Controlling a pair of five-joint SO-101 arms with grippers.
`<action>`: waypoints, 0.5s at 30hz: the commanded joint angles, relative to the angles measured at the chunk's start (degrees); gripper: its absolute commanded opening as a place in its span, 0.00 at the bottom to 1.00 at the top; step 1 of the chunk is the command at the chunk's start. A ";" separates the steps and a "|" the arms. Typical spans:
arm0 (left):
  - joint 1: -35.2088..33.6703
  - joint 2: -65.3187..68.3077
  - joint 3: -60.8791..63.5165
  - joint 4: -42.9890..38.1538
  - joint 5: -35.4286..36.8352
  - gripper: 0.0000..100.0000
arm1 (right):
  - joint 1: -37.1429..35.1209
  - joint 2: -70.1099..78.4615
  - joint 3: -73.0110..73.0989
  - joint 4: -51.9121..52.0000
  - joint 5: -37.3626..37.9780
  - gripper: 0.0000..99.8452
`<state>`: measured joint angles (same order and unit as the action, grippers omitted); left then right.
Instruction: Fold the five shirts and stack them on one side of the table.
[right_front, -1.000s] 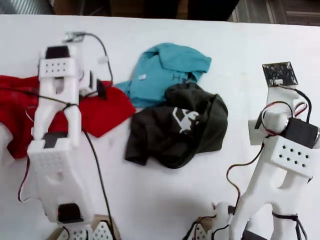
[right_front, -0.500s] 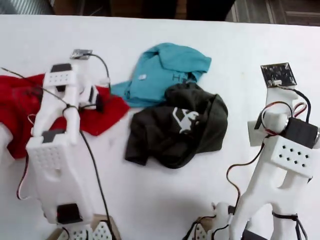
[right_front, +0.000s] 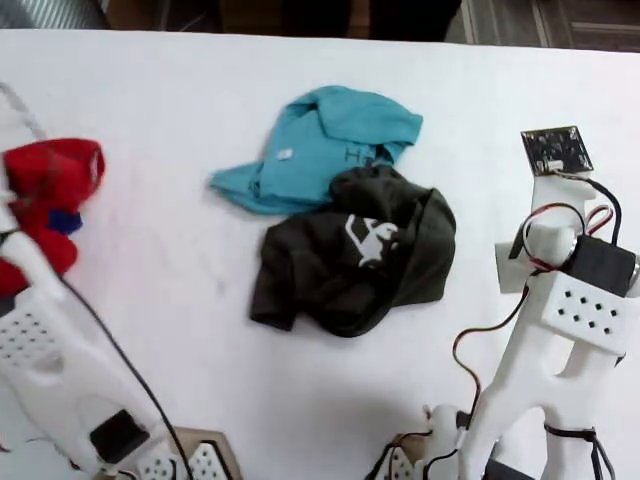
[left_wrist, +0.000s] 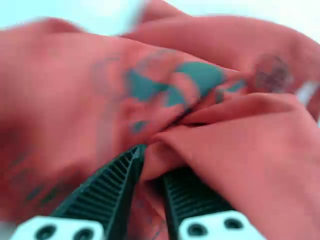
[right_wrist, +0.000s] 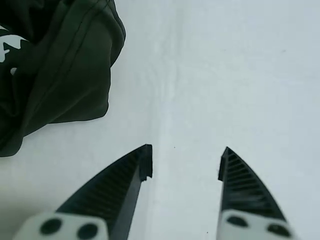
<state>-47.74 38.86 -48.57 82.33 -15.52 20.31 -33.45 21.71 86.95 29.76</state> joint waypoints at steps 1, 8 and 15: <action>-2.46 -0.88 -14.73 8.44 -0.44 0.05 | 0.31 -0.13 -2.90 0.13 0.26 0.22; 3.16 -1.76 -26.07 19.96 0.09 0.31 | 0.66 -0.13 -2.90 0.22 -0.09 0.22; 19.08 -7.74 -26.15 19.96 3.34 0.29 | 5.49 -0.13 -5.98 0.75 -2.46 0.22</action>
<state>-37.27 37.19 -72.75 101.41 -12.97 22.68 -33.45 19.96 86.95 29.23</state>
